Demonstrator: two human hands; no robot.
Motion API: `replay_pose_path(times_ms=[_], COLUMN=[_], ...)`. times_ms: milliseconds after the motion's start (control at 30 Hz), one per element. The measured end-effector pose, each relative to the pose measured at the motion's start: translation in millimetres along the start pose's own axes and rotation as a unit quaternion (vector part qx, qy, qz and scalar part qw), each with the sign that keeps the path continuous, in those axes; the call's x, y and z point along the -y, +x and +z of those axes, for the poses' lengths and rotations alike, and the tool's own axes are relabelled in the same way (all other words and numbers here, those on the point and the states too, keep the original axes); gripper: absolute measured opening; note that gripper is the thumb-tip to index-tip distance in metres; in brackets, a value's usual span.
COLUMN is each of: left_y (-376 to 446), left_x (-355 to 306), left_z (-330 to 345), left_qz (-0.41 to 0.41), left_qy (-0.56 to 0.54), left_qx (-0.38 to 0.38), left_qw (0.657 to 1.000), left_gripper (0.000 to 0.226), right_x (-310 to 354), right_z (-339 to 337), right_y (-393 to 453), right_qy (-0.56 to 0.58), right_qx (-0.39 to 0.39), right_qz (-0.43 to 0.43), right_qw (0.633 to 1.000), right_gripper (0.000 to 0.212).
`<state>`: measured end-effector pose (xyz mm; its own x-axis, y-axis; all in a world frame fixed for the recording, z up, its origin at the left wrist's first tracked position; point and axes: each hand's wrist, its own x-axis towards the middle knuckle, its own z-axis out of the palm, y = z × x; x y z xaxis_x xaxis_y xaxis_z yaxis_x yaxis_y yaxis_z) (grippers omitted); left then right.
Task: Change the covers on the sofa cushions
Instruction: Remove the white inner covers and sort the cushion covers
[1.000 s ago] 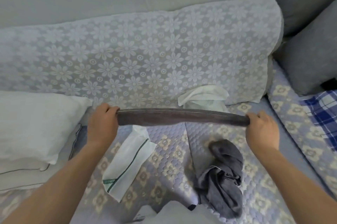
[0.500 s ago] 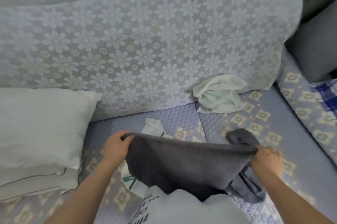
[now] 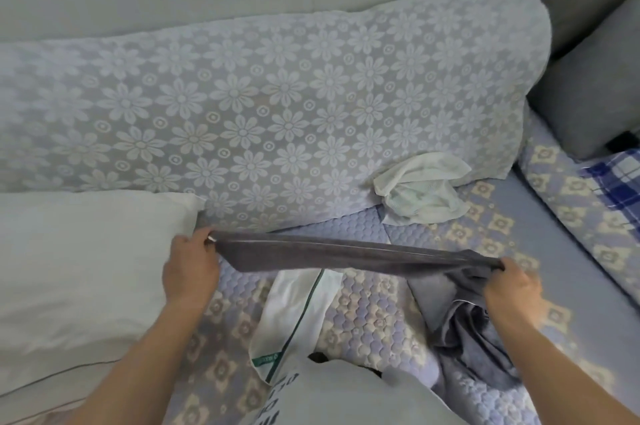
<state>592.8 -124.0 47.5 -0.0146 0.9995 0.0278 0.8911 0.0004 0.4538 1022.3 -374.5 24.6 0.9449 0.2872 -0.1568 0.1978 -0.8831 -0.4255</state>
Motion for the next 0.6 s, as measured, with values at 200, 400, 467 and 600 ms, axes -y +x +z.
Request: replay_pose_path(times_ms=[200, 400, 467, 600], left_y=[-71, -98, -112, -148], left_x=[11, 16, -12, -64], left_z=[44, 58, 67, 80], left_qz=[-0.388, -0.402, -0.34, -0.093], left_qy=[-0.529, -0.502, -0.44, -0.278], left_qx=[0.088, 0.16, 0.289, 0.556], left_qw=[0.75, 0.749, 0.779, 0.778], left_gripper=[0.04, 0.008, 0.011, 0.063], right_x=[-16, 6, 38, 90], right_z=[26, 19, 32, 55], right_y=[-10, -38, -70, -143], right_qy=[0.495, 0.314, 0.203, 0.149], right_qx=[0.002, 0.031, 0.128, 0.241], right_qz=[0.346, 0.193, 0.044, -0.076], right_qw=[0.797, 0.929, 0.97, 0.956], right_gripper=[0.033, 0.018, 0.023, 0.033])
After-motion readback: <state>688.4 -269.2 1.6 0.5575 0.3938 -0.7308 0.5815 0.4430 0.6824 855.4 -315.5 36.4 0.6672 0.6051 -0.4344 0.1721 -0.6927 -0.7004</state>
